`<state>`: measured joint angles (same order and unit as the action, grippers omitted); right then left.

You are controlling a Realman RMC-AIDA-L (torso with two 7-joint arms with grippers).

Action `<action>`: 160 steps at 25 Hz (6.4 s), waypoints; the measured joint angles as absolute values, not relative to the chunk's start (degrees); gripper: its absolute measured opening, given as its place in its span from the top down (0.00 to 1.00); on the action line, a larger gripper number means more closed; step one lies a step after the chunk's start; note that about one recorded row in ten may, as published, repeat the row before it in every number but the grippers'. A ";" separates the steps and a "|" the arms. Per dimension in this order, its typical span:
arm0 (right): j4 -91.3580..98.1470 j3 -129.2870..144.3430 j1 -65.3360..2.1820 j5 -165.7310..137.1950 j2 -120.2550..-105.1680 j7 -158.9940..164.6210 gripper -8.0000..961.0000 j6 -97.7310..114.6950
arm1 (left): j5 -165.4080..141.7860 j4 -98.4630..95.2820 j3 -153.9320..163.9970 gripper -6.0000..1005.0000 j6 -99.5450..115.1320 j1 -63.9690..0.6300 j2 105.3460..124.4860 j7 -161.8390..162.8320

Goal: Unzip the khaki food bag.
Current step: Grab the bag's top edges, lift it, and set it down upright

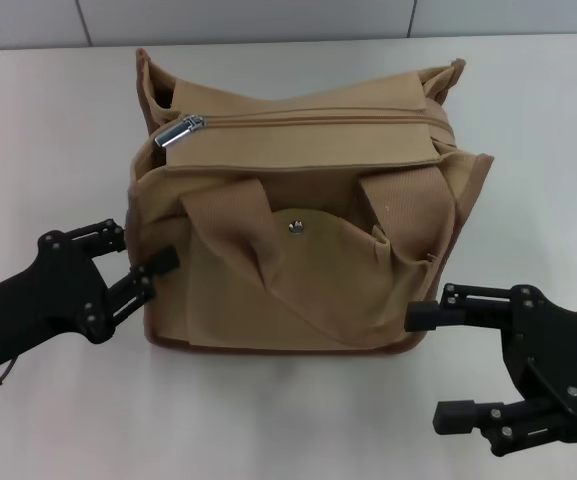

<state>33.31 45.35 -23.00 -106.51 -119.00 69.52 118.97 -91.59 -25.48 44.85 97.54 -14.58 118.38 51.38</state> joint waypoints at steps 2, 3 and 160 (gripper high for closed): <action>33.31 45.31 -23.07 -106.51 -119.00 69.52 0.14 118.97 | -91.60 -25.29 45.02 0.51 97.15 -14.76 118.39 50.94; 33.31 45.30 -23.09 -106.51 -119.00 69.52 0.14 118.97 | -91.59 -25.28 45.04 0.55 97.13 -14.77 118.41 50.83; 2.01 25.22 -24.72 -105.91 -119.57 50.62 0.59 104.04 | -91.75 -18.81 47.10 0.94 103.86 -30.20 119.09 39.25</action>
